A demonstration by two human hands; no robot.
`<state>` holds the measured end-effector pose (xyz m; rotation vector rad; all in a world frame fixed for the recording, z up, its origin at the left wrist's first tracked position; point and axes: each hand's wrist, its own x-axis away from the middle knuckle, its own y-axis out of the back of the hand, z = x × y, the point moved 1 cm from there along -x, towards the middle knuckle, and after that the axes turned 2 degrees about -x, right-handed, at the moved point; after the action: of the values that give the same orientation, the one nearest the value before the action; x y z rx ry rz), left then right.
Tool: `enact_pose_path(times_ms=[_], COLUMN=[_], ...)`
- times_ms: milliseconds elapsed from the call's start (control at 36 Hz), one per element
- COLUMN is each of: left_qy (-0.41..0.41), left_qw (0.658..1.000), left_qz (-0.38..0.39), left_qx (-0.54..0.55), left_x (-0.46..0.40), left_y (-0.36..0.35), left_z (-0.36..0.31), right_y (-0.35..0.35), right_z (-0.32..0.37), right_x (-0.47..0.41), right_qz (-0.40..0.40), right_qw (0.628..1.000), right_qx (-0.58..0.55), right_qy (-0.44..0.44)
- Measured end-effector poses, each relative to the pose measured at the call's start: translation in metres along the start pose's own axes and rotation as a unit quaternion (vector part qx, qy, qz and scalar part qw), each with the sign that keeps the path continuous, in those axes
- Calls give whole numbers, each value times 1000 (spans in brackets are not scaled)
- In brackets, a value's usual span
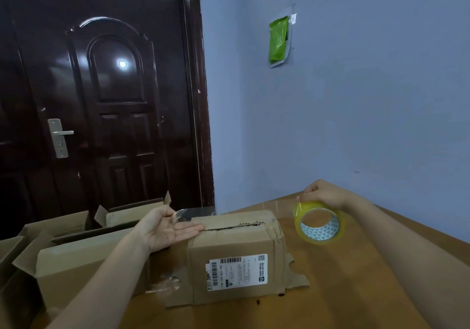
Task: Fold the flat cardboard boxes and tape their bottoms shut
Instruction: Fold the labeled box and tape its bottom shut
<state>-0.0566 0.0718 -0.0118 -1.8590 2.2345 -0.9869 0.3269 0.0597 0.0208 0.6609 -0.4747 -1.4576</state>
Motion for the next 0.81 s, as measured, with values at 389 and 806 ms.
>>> enact_pose_path(times_ms=[389,806], left_qy=[12,7], left_qw=[996,998], left_qz=[7,8], left_qx=[87,67], left_x=[0,4], left_y=[3,1], left_z=[3,6], right_y=[-17,-39], right_z=[-12,-37], right_x=[-20,-29], right_qz=[50,89], right_qw=[999,996], right_qx=[-13,-3], right_qy=[4,0])
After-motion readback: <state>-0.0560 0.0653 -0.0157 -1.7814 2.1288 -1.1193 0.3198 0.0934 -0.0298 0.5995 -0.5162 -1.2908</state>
